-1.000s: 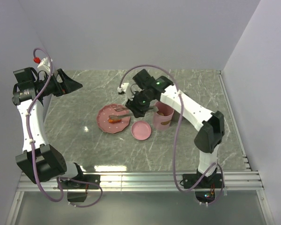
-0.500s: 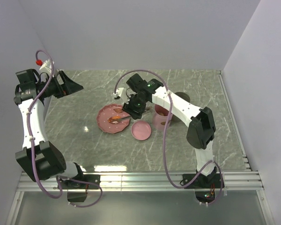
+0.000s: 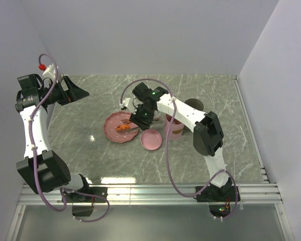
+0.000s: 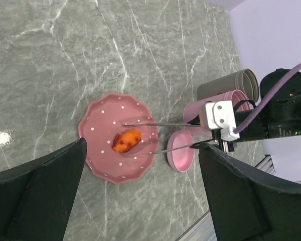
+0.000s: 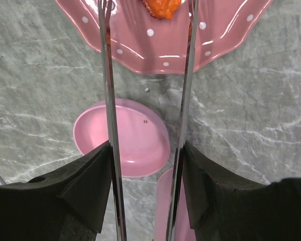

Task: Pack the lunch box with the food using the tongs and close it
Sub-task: Pick up the food using the clamp

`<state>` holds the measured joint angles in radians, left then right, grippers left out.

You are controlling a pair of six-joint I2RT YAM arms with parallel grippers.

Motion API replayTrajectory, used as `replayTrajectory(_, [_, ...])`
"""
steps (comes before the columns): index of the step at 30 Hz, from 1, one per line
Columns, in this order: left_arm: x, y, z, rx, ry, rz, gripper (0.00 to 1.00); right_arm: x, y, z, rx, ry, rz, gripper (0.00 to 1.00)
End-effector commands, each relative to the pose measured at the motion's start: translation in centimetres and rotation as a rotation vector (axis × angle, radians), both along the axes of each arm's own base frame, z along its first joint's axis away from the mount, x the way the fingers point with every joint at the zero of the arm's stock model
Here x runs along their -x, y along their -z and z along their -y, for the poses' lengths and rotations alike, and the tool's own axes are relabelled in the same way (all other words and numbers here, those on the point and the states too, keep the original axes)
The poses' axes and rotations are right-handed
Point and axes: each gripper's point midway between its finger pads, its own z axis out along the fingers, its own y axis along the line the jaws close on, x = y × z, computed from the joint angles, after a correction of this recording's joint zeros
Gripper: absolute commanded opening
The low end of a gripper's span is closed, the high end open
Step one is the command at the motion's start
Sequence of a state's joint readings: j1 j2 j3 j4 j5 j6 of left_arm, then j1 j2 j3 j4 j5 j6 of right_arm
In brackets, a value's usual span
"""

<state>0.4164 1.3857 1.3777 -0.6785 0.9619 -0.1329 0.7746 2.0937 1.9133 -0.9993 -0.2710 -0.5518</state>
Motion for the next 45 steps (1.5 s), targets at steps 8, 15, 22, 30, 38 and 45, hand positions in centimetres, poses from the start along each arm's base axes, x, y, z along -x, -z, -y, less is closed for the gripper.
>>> replayTrajectory(8, [-0.5, 0.4, -0.4, -0.028, -0.004, 0.011, 0.99, -0.8, -0.7, -2.1, -0.063, -0.013, -0.002, 0.53])
replayTrajectory(15, [-0.8, 0.5, -0.3, -0.007, -0.006, 0.008, 0.99, -0.2, -2.2, -1.9, -0.095, -0.010, -0.020, 0.45])
replayTrajectory(22, [-0.8, 0.4, -0.4, -0.005, -0.014, 0.006, 0.99, 0.2, -5.4, -2.3, -0.167, 0.003, 0.001, 0.44])
replayTrajectory(30, [-0.9, 0.0, -0.4, -0.005, -0.013, 0.011, 0.99, 0.5, -7.7, -2.6, -0.216, 0.016, 0.014, 0.43])
replayTrajectory(38, [-0.7, 0.0, -0.3, -0.004, -0.012, 0.012, 0.99, 0.5, -10.9, -2.6, -0.268, 0.022, 0.051, 0.42])
replayTrajectory(45, [-0.4, -0.4, -0.2, -0.014, -0.006, 0.022, 0.99, 0.7, -15.1, -1.2, -0.335, 0.043, 0.113, 0.42])
